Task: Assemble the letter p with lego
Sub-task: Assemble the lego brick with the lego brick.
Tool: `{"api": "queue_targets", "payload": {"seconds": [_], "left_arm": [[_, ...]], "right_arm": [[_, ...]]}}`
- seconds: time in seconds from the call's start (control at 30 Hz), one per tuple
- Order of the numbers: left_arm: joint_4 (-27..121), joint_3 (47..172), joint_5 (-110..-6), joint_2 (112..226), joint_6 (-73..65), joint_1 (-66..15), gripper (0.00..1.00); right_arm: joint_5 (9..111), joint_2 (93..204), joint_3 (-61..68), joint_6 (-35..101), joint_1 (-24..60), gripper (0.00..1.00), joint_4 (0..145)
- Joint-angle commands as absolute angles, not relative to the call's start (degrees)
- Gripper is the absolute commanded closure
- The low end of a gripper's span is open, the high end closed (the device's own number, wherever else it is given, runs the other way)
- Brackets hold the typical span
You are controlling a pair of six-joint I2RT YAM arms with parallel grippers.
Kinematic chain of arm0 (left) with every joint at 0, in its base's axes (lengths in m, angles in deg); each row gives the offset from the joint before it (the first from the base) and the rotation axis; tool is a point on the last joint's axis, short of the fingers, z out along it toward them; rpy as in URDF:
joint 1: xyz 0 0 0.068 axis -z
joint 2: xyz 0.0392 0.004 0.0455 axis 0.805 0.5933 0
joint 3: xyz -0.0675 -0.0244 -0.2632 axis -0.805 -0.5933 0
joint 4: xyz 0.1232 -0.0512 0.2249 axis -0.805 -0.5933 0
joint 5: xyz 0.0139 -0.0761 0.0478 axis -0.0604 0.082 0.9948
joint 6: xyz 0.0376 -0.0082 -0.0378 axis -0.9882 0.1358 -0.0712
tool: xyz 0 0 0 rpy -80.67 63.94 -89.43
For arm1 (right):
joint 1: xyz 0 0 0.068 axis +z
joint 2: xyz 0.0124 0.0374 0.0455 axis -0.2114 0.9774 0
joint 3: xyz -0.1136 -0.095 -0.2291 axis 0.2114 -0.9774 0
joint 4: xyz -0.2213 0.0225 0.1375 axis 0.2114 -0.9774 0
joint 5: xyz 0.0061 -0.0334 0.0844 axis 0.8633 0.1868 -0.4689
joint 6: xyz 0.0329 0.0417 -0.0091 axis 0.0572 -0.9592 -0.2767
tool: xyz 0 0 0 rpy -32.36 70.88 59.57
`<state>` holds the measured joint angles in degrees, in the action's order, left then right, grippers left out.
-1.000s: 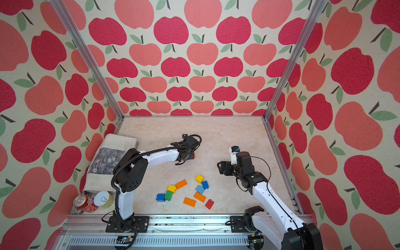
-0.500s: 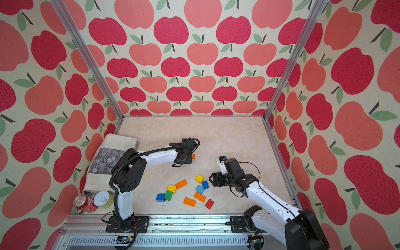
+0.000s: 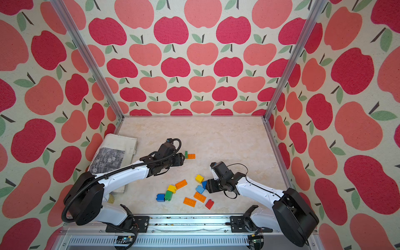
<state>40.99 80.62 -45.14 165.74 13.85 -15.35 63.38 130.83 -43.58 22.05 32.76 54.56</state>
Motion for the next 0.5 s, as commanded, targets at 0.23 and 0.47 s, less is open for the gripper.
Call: {"api": "queue_targets", "payload": {"seconds": [0.23,0.47], "left_arm": [[55.9,71.5,-52.9,157.9,12.9,-19.9,0.29],[57.4,70.3,-56.1,159.1,13.9,-19.9,0.27]], "right_arm": [[67.0,137.0,-38.9,23.0,35.8,0.43,52.4],[71.4,141.2,-34.8,23.4,38.7,0.47,49.9]]}}
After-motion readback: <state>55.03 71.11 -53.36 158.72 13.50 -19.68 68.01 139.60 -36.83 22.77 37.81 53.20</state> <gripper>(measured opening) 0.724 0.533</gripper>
